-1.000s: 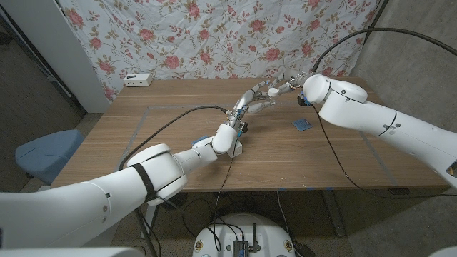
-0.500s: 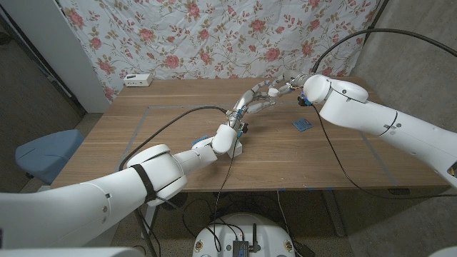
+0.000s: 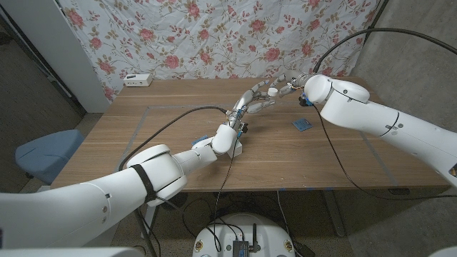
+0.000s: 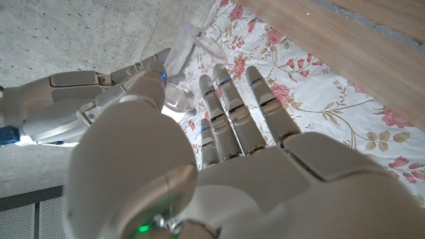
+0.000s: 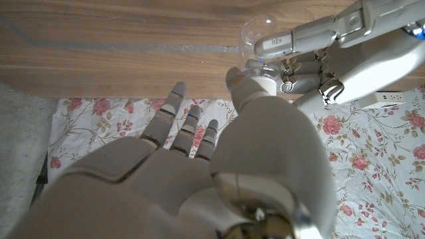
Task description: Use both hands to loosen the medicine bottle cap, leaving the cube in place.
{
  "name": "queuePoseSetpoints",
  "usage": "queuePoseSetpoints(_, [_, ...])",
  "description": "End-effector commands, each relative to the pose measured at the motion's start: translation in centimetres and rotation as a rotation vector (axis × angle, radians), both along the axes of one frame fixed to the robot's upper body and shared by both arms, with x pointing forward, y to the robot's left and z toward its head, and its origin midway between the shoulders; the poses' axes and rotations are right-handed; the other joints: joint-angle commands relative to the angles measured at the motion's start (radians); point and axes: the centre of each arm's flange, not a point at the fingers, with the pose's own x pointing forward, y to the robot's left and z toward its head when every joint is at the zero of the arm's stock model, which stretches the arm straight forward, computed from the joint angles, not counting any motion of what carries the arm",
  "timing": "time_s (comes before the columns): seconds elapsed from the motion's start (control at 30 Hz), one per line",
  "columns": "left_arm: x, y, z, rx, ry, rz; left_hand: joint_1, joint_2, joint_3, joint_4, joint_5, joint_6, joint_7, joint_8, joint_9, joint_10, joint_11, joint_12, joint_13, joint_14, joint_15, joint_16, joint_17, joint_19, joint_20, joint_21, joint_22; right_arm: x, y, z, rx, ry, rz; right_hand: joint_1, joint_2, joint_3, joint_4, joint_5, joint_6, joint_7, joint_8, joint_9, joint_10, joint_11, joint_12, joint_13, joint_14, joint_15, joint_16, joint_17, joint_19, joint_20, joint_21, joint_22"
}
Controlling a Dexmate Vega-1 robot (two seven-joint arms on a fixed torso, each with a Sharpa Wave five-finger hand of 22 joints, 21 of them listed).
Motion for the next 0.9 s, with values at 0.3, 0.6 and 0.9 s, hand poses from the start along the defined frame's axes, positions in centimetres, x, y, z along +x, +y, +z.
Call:
queuePoseSetpoints(0.3, [0.0, -0.1, 0.1, 0.006, -0.001, 0.001, 0.002, 0.007, 0.008, 0.002, 0.004, -0.002, -0.004, -0.002, 0.002, 0.038, -0.04, 0.007, 0.004, 0.005, -0.083, -0.001, 0.003, -0.006, -0.001, -0.003, 0.005, -0.9, -0.6, 1.2, -0.002, 0.059, -0.004, -0.084, -0.059, -0.084, 0.029, -0.015, -0.123, 0.027, -0.02, -0.003, -0.058, 0.092, -0.004, 0.002, -0.034, 0.058, -0.008, -0.006, -0.013, 0.037, 0.004, 0.003])
queuePoseSetpoints(0.6, [0.0, -0.2, 0.2, 0.01, -0.001, -0.003, 0.002, 0.006, 0.008, 0.001, 0.004, -0.002, -0.005, -0.002, 0.002, 0.04, -0.038, 0.008, 0.004, 0.006, -0.085, 0.0, 0.003, -0.004, 0.001, -0.002, 0.005, -1.3, -0.8, 1.9, -0.021, 0.08, 0.01, -0.143, -0.096, -0.125, 0.039, -0.013, -0.158, 0.106, -0.015, -0.001, -0.079, 0.137, -0.003, 0.002, -0.039, 0.084, -0.013, -0.014, -0.002, 0.044, 0.007, 0.003])
queuePoseSetpoints(0.9, [-0.2, -0.1, 0.1, 0.008, -0.013, -0.006, -0.001, 0.007, 0.009, 0.002, 0.004, -0.002, -0.006, -0.002, 0.002, 0.04, -0.04, 0.008, 0.004, 0.007, -0.083, 0.0, 0.003, -0.003, 0.003, -0.002, 0.005, -1.1, -0.8, 2.0, -0.055, 0.096, 0.055, -0.297, -0.123, -0.194, 0.096, -0.007, -0.189, 0.152, -0.006, 0.004, -0.092, 0.168, 0.004, 0.005, -0.065, 0.139, -0.02, -0.014, -0.022, 0.131, -0.002, 0.002])
